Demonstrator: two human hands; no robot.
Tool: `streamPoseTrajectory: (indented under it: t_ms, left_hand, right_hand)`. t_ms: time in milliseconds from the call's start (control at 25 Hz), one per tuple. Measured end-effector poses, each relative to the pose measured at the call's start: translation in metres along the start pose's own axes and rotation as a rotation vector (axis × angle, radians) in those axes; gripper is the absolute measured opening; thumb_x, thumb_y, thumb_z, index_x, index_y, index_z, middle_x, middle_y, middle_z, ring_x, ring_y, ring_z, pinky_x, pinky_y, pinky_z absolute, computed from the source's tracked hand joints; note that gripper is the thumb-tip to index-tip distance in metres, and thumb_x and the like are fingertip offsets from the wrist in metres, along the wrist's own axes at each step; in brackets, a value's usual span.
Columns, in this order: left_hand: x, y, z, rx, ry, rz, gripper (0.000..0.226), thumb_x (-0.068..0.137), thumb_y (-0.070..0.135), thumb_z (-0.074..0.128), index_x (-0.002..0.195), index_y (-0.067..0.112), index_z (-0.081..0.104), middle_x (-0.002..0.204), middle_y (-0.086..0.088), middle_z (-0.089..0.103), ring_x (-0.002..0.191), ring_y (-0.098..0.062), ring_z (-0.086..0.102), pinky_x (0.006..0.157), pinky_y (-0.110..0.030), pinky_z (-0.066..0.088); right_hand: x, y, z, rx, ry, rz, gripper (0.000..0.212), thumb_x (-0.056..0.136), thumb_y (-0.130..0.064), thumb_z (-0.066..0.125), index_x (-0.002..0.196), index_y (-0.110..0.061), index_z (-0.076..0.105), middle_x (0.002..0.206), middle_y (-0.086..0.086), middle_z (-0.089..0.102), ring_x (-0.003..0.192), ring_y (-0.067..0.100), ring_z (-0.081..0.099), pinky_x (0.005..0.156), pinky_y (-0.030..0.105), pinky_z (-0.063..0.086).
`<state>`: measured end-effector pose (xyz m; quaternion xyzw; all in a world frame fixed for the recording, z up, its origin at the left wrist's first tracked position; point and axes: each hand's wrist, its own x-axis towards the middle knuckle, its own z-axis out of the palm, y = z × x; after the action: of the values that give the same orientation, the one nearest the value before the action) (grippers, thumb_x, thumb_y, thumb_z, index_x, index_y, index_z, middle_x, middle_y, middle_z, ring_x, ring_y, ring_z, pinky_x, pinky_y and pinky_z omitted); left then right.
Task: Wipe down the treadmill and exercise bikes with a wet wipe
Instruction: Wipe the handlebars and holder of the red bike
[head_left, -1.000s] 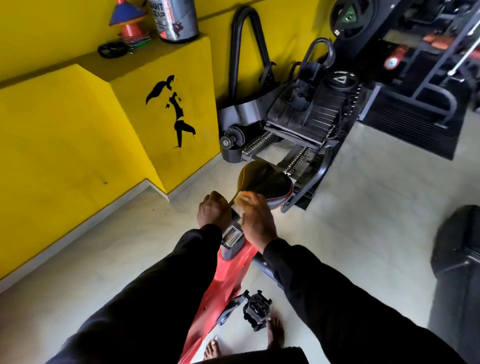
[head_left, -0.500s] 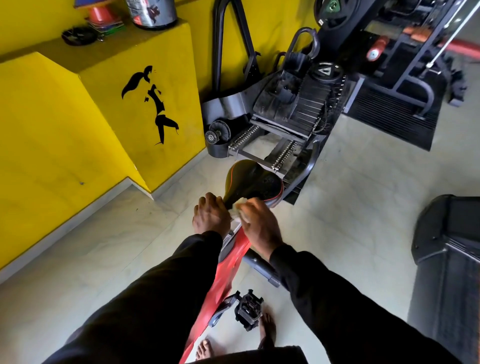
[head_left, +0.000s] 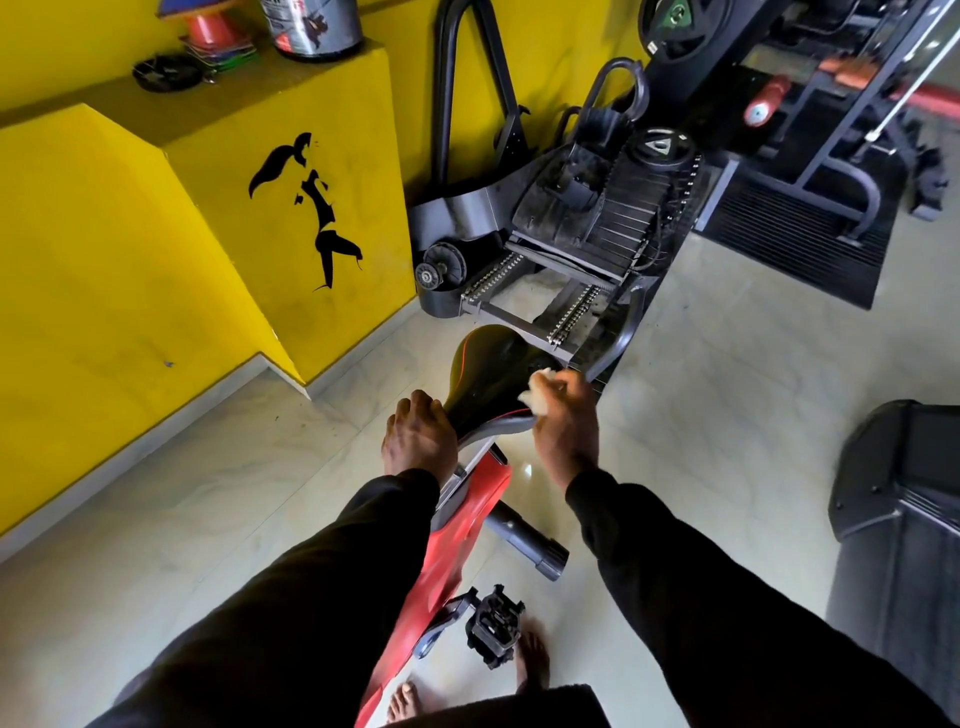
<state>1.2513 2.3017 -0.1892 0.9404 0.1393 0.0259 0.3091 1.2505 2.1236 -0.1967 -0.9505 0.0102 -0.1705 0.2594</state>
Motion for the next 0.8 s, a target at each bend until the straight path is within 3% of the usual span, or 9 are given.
streamPoseTrajectory:
  t_ms: [80,120,240,320,480,560,680,760,800]
  left_hand:
    - [0.000,-0.001,0.001,0.002,0.005,0.005,0.026,0.105,0.032,0.034,0.104,0.013,0.051,0.093,-0.004,0.048,0.081,-0.018,0.041,0.072,-0.032,0.033]
    - [0.000,0.000,0.001,0.005,0.005,0.004,0.026,0.105,0.032,0.034,0.104,0.013,0.051,0.093,-0.005,0.049,0.081,-0.018,0.042,0.072,-0.032,0.034]
    - [-0.001,0.000,-0.001,0.002,-0.004,0.000,0.025,0.105,0.033,0.035,0.103,0.013,0.051,0.091,-0.002,0.044,0.082,-0.018,0.041,0.072,-0.033,0.032]
    - [-0.001,0.001,-0.003,-0.002,-0.018,-0.005,0.026,0.105,0.033,0.034,0.103,0.013,0.051,0.091,-0.001,0.043,0.082,-0.018,0.041,0.072,-0.033,0.031]
    - [-0.001,0.001,-0.002,0.000,-0.006,-0.009,0.027,0.105,0.032,0.034,0.104,0.012,0.052,0.092,-0.002,0.044,0.081,-0.018,0.040,0.072,-0.032,0.031]
    - [-0.002,0.002,-0.003,-0.007,-0.010,-0.008,0.025,0.105,0.032,0.035,0.101,0.013,0.050,0.091,-0.002,0.044,0.081,-0.018,0.040,0.072,-0.033,0.030]
    - [-0.002,0.000,-0.005,-0.025,-0.021,0.000,0.023,0.105,0.033,0.033,0.097,0.016,0.047,0.089,0.000,0.041,0.082,-0.018,0.039,0.072,-0.033,0.029]
    - [-0.002,0.000,-0.004,-0.022,-0.025,0.005,0.023,0.105,0.034,0.033,0.096,0.017,0.045,0.089,0.000,0.042,0.081,-0.018,0.040,0.071,-0.033,0.030]
    - [-0.001,0.000,-0.004,-0.018,-0.025,0.007,0.023,0.105,0.034,0.032,0.097,0.017,0.045,0.089,0.000,0.043,0.081,-0.018,0.041,0.071,-0.033,0.031]
  right_hand:
    - [0.017,-0.003,0.003,-0.070,0.061,0.119,0.037,0.079,0.009,0.059,0.113,-0.005,0.063,0.123,0.017,0.054,0.111,0.032,0.053,0.083,0.045,0.054]
    - [0.019,-0.011,0.008,-0.090,0.059,0.088,0.030,0.084,0.004,0.055,0.112,-0.005,0.062,0.124,0.016,0.054,0.112,0.032,0.052,0.085,0.047,0.053]
    - [-0.008,-0.034,0.025,-0.113,-0.076,-0.311,0.033,0.091,-0.003,0.041,0.119,-0.005,0.059,0.129,0.015,0.055,0.120,0.034,0.050,0.103,0.050,0.043]
    - [-0.016,-0.024,0.025,-0.154,-0.168,-0.436,0.044,0.091,-0.003,0.041,0.133,-0.004,0.053,0.142,0.015,0.050,0.133,0.034,0.043,0.113,0.050,0.034]
    - [0.037,-0.018,0.021,-0.293,-0.157,-0.008,0.041,0.096,-0.019,0.039,0.132,-0.003,0.048,0.145,0.020,0.042,0.134,0.038,0.039,0.110,0.051,0.034]
    - [0.034,-0.033,0.027,-0.215,-0.156,-0.122,0.043,0.091,-0.012,0.042,0.131,0.000,0.050,0.142,0.024,0.045,0.131,0.042,0.043,0.111,0.050,0.033]
    - [-0.007,-0.035,0.032,-0.123,-0.259,-0.555,0.045,0.091,-0.002,0.042,0.136,0.000,0.051,0.143,0.020,0.049,0.134,0.037,0.043,0.114,0.045,0.030]
    - [0.001,-0.023,0.026,-0.130,-0.253,-0.517,0.045,0.095,-0.009,0.039,0.139,-0.002,0.048,0.146,0.018,0.045,0.137,0.036,0.040,0.114,0.047,0.031]
    - [0.015,-0.023,0.023,-0.159,-0.237,-0.378,0.046,0.098,-0.017,0.034,0.140,-0.003,0.047,0.148,0.019,0.042,0.138,0.037,0.038,0.115,0.049,0.029]
